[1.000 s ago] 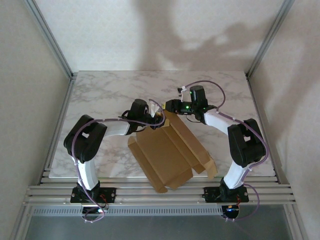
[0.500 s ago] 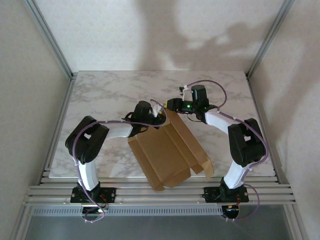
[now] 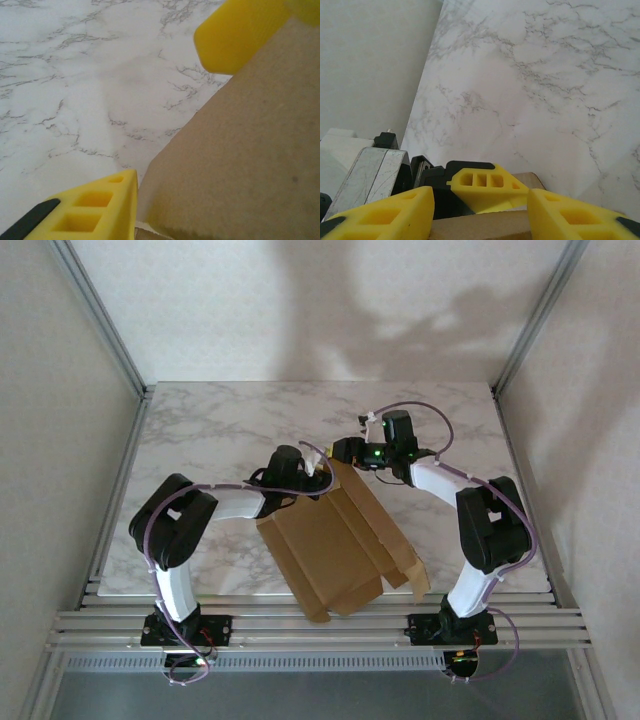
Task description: Fold the paper box
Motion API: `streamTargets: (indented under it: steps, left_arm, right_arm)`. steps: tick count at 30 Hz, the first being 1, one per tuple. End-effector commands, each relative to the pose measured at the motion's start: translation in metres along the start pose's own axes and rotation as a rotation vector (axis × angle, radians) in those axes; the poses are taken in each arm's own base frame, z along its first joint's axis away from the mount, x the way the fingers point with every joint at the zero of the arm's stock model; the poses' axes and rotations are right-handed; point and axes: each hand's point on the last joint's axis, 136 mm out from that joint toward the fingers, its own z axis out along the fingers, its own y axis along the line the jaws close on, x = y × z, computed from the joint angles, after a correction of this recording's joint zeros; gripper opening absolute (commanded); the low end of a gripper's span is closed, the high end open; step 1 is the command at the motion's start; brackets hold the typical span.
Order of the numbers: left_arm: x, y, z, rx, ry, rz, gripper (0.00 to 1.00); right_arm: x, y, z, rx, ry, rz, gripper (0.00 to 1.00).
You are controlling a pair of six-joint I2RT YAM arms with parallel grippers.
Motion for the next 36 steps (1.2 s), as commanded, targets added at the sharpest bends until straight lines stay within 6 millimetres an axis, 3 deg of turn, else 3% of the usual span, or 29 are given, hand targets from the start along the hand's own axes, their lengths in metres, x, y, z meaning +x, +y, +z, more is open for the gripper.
streamTargets:
  steps: [1, 7, 15, 28, 36]
  left_arm:
    - [-0.016, -0.007, -0.008, 0.008, -0.050, -0.002, 0.28]
    - [-0.016, -0.002, -0.010, -0.027, -0.055, -0.022, 0.24]
    - [-0.009, 0.026, -0.034, -0.200, -0.094, -0.114, 0.19]
    - [-0.003, 0.069, -0.100, -0.530, -0.150, -0.205, 0.20]
    - [0.031, 0.089, -0.128, -0.673, -0.120, -0.328, 0.24]
  right_arm:
    - [0.005, 0.007, -0.011, 0.013, 0.048, 0.019, 0.55]
    - [-0.003, 0.020, -0.030, 0.046, 0.030, -0.015, 0.61]
    - [-0.009, 0.033, -0.070, 0.130, -0.011, -0.072, 0.67]
    - [-0.011, 0.012, -0.145, 0.470, -0.083, -0.098, 0.70]
    - [0.000, 0.015, -0.168, 0.512, -0.148, -0.033, 0.70]
